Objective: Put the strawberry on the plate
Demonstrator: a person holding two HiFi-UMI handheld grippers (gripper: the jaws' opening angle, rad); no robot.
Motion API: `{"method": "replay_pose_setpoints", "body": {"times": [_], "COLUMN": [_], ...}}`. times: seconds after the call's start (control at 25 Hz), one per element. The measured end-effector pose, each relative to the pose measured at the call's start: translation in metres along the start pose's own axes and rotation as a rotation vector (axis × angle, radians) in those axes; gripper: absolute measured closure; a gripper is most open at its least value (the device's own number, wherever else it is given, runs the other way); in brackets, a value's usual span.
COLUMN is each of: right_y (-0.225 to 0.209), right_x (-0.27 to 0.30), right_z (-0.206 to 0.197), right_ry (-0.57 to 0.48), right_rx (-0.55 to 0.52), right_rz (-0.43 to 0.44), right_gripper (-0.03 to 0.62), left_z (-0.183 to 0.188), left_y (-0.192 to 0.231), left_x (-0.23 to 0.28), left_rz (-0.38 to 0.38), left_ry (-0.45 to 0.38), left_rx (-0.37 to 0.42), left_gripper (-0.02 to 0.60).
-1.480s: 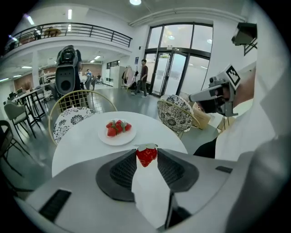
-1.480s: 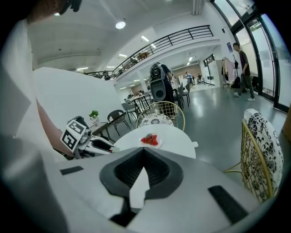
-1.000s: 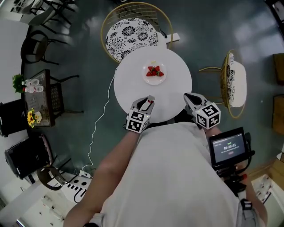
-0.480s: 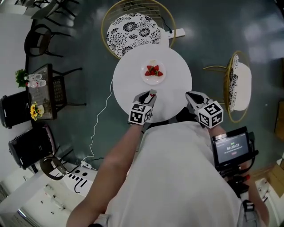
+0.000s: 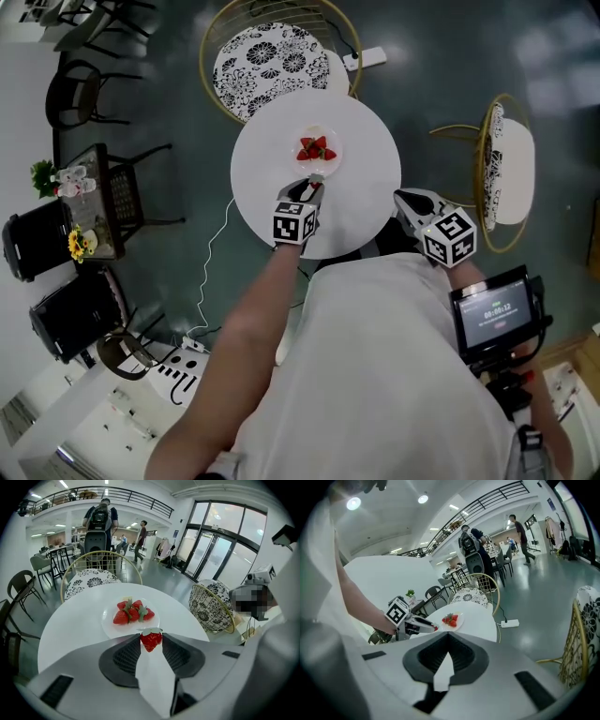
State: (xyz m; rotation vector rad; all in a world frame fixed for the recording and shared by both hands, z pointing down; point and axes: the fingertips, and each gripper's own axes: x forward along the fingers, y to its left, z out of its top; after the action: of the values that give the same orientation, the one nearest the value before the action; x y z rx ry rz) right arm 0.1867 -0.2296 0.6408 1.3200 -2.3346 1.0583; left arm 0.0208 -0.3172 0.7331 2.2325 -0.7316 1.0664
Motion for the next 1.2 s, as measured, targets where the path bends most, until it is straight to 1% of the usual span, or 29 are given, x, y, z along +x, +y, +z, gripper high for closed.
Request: {"method": "replay_pose_setpoints", "body": {"times": [0.16, 0.36, 0.52, 0.64, 0.88, 1.2], "right_y": [-0.005, -0.017, -0.024, -0.026, -0.029, -0.03], "right_x": [-0.004, -0.013, -0.02, -0.022, -0.024, -0.024], "right_z": [-0.003, -0.008, -0.007, -0.012, -0.013, -0.013], "right_ry": [0.006, 0.011, 0.017, 0.023, 0.024, 0.027], "right_rx": [0.012, 0.035, 0.048, 0.053, 0.05, 0.041], "right_rz": [-0.009, -0.028, -0.039, -0.046, -0.051, -0.05], "right_gripper": [0.589, 0.589, 0.589, 0.589, 0.589, 0.589], "left_z": [0.004, 0.008, 0.014, 0.013, 0.016, 0.01], "left_y": [0.009, 0.015, 0.02, 0.022, 0.022, 0.025], "left_x": [0.014, 0.032, 0.04, 0.044, 0.049, 0.048], "left_rz": [0.026, 0.069, 0.094, 0.097, 0.106, 0.114], "left_ry": [0.024, 0.074, 0.095, 0.096, 0.076, 0.066], "left_rx": [-0.021, -0.059, -0.092, -0.106, -0.107, -0.092], "left_gripper": [0.448, 0.448, 0.448, 0.448, 0.448, 0.448]}}
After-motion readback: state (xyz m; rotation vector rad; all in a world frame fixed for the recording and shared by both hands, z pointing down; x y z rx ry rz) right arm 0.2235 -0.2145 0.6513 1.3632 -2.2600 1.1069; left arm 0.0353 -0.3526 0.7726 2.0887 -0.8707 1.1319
